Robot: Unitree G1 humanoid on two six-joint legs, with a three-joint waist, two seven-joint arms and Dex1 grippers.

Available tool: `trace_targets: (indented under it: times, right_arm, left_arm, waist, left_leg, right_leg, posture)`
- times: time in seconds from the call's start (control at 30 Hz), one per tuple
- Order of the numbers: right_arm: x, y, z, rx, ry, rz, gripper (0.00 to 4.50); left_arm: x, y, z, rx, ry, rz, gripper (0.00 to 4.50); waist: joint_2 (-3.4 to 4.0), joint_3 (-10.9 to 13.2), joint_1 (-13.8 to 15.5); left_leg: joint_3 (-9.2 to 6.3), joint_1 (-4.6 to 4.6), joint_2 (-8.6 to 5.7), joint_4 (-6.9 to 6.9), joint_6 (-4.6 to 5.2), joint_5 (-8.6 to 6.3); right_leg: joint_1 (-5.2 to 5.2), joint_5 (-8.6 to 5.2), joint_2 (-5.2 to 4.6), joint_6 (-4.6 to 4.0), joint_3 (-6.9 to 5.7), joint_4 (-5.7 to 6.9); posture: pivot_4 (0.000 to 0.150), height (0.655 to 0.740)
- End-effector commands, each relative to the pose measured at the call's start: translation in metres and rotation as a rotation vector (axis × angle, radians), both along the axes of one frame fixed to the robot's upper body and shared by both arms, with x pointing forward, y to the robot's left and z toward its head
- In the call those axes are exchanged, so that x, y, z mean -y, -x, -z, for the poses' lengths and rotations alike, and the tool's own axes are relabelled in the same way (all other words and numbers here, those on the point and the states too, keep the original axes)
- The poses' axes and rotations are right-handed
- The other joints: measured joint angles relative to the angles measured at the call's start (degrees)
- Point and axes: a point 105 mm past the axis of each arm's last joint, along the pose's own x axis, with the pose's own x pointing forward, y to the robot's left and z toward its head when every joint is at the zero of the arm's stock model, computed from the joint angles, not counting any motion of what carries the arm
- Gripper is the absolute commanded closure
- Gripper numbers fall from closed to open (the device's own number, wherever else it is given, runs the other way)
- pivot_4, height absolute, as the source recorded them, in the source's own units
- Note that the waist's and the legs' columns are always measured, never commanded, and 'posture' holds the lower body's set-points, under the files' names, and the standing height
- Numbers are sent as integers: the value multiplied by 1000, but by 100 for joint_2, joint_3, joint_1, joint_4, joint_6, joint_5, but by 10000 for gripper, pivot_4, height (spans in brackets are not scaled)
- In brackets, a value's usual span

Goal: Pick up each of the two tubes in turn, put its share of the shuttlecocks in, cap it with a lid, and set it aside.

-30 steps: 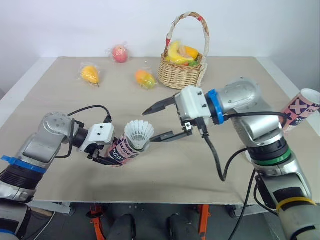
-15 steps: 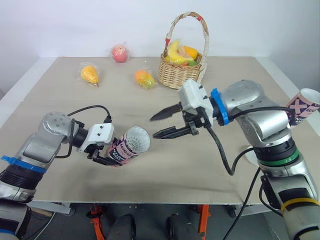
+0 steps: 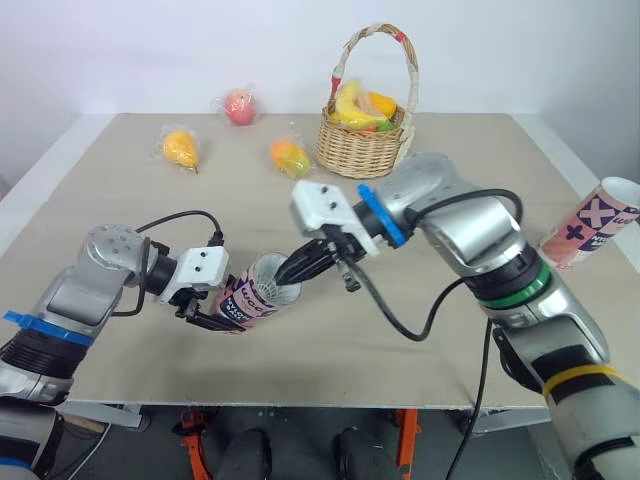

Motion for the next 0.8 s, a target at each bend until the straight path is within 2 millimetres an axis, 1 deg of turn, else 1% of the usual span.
trace_targets:
  times: [0.03,0.13,0.27,0.37,0.43,0.5,0.57,0.6,0.63,0.73,0.8]
  right_arm:
    - [-13,-5,2,-32,65,49,44241]
    - [-25,-11,10,-58,100,83,44241]
    - [-35,-7,14,-105,128,71,44241]
    - [-40,0,16,-141,135,45,44241]
    - [-43,0,18,-155,132,50,44241]
    - [-40,1,15,-174,121,49,44241]
    - [-35,0,8,-187,107,47,44241]
    - [-28,0,-1,-197,89,39,44241]
    - [-19,-1,-13,-207,65,30,44241]
    - [3,-1,-40,-228,3,18,44241]
    - [26,-2,-56,-233,-43,36,44241]
  left_arm:
    - [5,1,11,-20,-11,1,13108]
    - [5,0,10,-15,-4,-6,13108]
    - [4,-1,9,-11,7,-20,13108]
    - [0,-3,7,-3,7,-35,13108]
    - [-1,-3,6,1,8,-38,13108]
    - [0,-4,4,2,14,-38,13108]
    - [0,-4,3,1,16,-37,13108]
    - [0,-4,3,1,17,-37,13108]
    - [1,-4,2,1,17,-36,13108]
    - [1,-4,0,3,20,-34,13108]
    - [2,-4,-1,3,23,-32,13108]
  waist:
    - [0,0,15]
    - [0,0,23]
    - [0,0,45]
    - [0,0,45]
    - [0,0,45]
    - [0,0,44]
    - [0,0,44]
    - [0,0,45]
    - [0,0,48]
    - [1,1,59]
    - [1,2,62]
  left_leg:
    - [-2,-2,0,1,0,0]
    - [-4,-2,-2,2,-1,1]
    - [-16,-7,-3,4,-5,3]
    - [-20,-8,-3,5,-6,4]
    - [-23,-8,-2,5,-7,4]
    - [-25,-7,0,4,-7,4]
    - [-32,-8,0,4,-8,5]
    - [-33,-9,0,4,-9,5]
    - [-37,-11,0,4,-10,6]
    - [-64,-39,-4,17,-16,10]
    - [-72,-43,-5,19,-17,10]
  right_leg:
    - [1,0,0,-1,-3,0]
    - [0,1,-1,-1,-5,0]
    - [1,2,-1,-1,-15,1]
    - [1,3,-1,-1,-20,1]
    - [1,4,0,-4,-25,1]
    - [1,4,1,-7,-29,2]
    - [1,3,1,-10,-38,2]
    - [1,3,1,-11,-40,2]
    - [1,2,1,-12,-43,2]
    - [-6,1,-1,-10,-65,1]
    - [-6,1,-4,-12,-75,0]
  posture:
    - [1500,7400]
    - [1500,7400]
    - [1500,7400]
    - [1500,7400]
    - [1500,7400]
    - [1500,7400]
    - [1500,7400]
    - [1500,7400]
    - [1500,7400]
    - [1500,7400]
    - [1500,7400]
